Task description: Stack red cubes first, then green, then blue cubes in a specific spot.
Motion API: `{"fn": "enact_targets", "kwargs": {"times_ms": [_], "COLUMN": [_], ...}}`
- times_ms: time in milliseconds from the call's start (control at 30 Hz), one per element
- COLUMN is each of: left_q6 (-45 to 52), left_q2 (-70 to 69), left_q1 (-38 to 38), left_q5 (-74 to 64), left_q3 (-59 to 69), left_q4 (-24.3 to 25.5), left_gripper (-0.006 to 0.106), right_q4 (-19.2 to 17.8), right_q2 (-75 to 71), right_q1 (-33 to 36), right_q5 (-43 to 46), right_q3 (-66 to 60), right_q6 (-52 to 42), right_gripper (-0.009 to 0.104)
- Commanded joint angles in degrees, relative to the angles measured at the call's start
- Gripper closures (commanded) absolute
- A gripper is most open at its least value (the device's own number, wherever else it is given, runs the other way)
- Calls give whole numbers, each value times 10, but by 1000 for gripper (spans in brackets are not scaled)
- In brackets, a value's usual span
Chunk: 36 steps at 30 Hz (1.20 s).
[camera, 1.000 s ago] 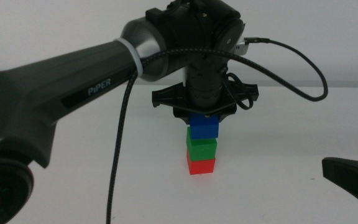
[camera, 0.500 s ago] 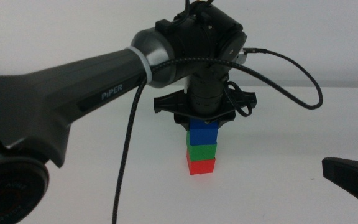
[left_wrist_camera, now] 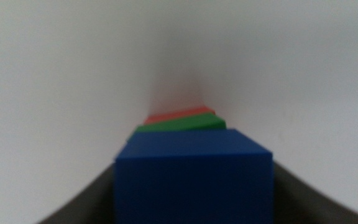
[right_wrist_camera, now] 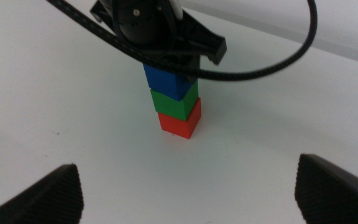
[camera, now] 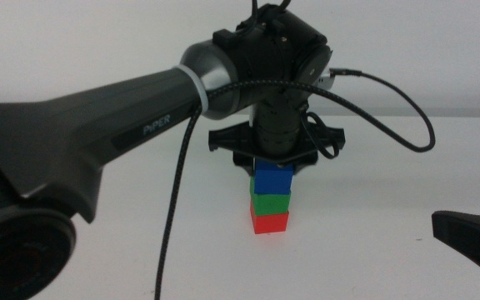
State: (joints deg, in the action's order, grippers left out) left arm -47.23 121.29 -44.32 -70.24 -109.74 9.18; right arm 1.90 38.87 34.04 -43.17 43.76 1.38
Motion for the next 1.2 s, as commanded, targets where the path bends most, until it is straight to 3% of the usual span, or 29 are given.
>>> {"fn": "enact_targets", "kwargs": {"times_ms": [0, 167, 267, 400, 533, 667, 967, 1167], "left_q6": [9, 47, 120, 297, 418, 439, 407, 459], "left_q2": [10, -28, -84, -196, -307, -419, -671, -807], "left_q1": [-2, -2, -2, -2, -2, 2, 49, 227], "left_q5": [-48, -48, -49, -52, -52, -53, -22, 146], "left_q3": [2, 2, 3, 19, 60, 142, 337, 484], "left_q4": [-6, 20, 30, 6, 24, 63, 81, -10], "left_gripper": [31, 7, 7, 7, 7, 7, 7, 7], "right_q4": [-3, -3, -3, -3, -3, -3, -3, -3], "right_q2": [-2, -2, -2, -2, -2, -2, -2, -2], "right_q1": [-3, -3, -3, -3, -3, -3, -3, -3], "right_q5": [5, 5, 5, 5, 5, 5, 5, 5], "right_q3": [4, 4, 4, 4, 4, 4, 4, 4], "right_q6": [1, 1, 1, 1, 1, 1, 1, 1], "right_gripper": [4, 4, 4, 4, 4, 4, 4, 4]}}
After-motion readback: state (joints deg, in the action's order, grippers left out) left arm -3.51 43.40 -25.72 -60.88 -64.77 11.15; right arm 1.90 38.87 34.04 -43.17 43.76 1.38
